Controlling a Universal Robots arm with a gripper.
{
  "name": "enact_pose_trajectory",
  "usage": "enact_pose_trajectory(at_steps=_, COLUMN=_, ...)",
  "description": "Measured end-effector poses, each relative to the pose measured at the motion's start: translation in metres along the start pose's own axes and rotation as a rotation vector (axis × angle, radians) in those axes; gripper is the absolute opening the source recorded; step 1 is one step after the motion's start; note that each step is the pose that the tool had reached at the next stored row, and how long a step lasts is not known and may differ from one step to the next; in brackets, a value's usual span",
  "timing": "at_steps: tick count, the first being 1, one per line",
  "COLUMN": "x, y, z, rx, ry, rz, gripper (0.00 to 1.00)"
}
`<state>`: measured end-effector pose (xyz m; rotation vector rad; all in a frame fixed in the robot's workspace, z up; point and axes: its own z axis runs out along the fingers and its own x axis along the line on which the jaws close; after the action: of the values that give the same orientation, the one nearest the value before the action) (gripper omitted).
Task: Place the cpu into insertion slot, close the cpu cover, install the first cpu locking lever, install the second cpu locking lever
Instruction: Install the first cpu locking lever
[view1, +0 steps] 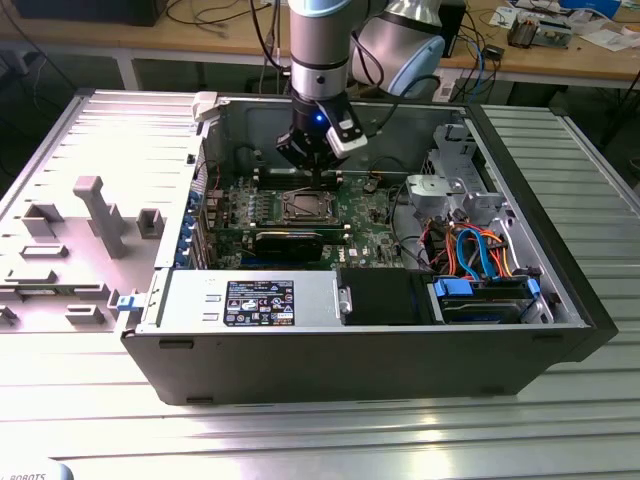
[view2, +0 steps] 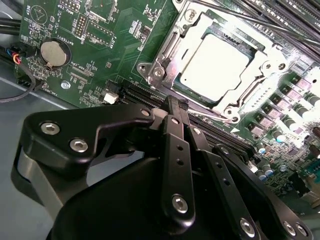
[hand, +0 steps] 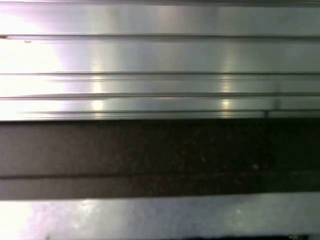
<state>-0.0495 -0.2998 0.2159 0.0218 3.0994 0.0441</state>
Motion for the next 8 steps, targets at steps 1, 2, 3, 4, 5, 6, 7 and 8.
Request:
enact_pose_trajectory(at_steps=1, x=-0.0005, y=0.0, z=0.0012, rx=0.0, ry=0.0001, rz=0.0, gripper=0.11)
enact_pose_trajectory(at_steps=2, x=-0.0011, y=-0.0001, z=0.003, rx=0.0001, ry=0.0001, rz=0.0, gripper=0.11)
enact_pose_trajectory(at_steps=3, x=-0.0015, y=-0.0001, z=0.0042, rx=0.0001, ry=0.0001, rz=0.0, gripper=0.11)
enact_pose_trajectory(at_steps=4, x=-0.002, y=-0.0001, z=0.0054, rx=0.0, ry=0.0, rz=0.0, gripper=0.11)
enact_pose_trajectory(at_steps=5, x=-0.0022, y=-0.0001, z=0.0062, rx=0.0, ry=0.0001, rz=0.0, gripper=0.11)
enact_pose_trajectory(at_steps=6, x=-0.0025, y=-0.0002, z=0.0071, rx=-0.0001, ry=0.0, rz=0.0, gripper=0.11)
enact_pose_trajectory(at_steps=7, x=-0.0027, y=-0.0002, z=0.0079, rx=0.0, ry=0.0001, rz=0.0, gripper=0.11)
enact_pose_trajectory(at_steps=8, x=-0.0029, y=-0.0002, z=0.0088, rx=0.0, ry=0.0001, rz=0.0, gripper=0.11)
